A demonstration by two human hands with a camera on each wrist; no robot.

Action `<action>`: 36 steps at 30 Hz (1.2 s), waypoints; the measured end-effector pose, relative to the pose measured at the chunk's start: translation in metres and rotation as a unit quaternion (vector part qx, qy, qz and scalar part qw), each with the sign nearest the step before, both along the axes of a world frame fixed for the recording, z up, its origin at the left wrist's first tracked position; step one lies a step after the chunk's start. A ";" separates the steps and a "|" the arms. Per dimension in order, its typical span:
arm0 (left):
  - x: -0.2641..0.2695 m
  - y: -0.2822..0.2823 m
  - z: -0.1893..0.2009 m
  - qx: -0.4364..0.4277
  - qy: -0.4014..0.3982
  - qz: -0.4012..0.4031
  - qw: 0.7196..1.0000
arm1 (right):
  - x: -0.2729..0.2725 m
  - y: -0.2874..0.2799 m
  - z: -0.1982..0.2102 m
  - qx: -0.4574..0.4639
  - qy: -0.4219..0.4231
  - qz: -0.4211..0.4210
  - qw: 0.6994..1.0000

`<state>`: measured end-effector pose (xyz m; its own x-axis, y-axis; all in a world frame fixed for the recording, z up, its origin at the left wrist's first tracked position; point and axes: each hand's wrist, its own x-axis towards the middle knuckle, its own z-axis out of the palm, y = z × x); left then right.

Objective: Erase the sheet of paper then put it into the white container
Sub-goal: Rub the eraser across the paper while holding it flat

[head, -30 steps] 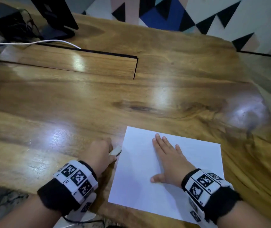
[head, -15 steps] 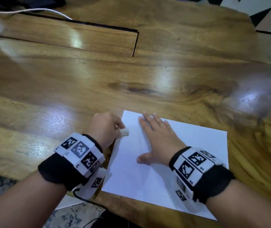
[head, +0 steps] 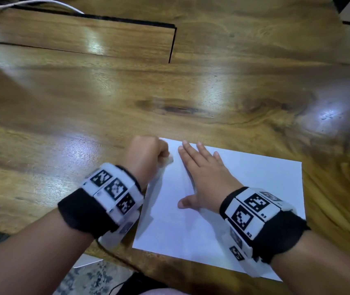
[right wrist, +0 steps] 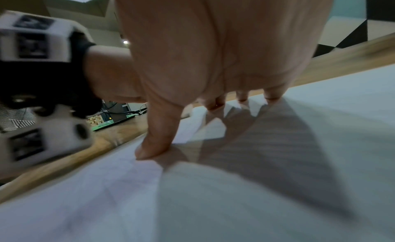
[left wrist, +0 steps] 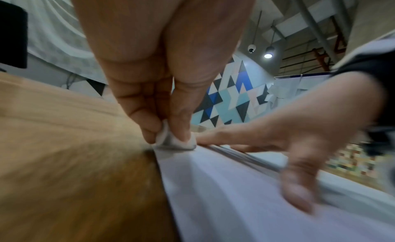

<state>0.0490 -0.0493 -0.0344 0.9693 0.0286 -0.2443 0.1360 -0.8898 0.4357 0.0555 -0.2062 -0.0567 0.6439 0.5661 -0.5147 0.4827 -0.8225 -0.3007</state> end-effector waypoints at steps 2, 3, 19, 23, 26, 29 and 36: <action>-0.023 0.000 0.002 -0.008 0.020 -0.035 0.999 | 0.000 0.000 0.000 0.000 0.004 0.001 1.000; -0.030 -0.001 0.003 -0.017 0.047 -0.048 0.998 | 0.000 0.000 0.000 0.001 0.004 0.001 1.000; -0.033 0.010 -0.001 -0.016 0.018 -0.047 0.999 | -0.001 -0.001 -0.003 0.011 -0.003 -0.003 1.000; 0.015 0.005 0.000 -0.015 -0.044 0.023 0.999 | 0.000 0.000 -0.003 0.006 -0.008 0.000 1.000; 0.019 -0.002 -0.005 -0.006 -0.027 0.021 0.999 | -0.001 0.000 -0.004 0.001 -0.008 0.002 1.000; -0.019 0.001 -0.006 -0.003 -0.035 -0.032 0.999 | -0.001 -0.001 -0.004 0.003 -0.006 -0.002 1.000; -0.006 0.006 0.005 -0.008 0.016 -0.030 0.999 | -0.001 0.000 -0.003 0.001 -0.006 -0.002 1.000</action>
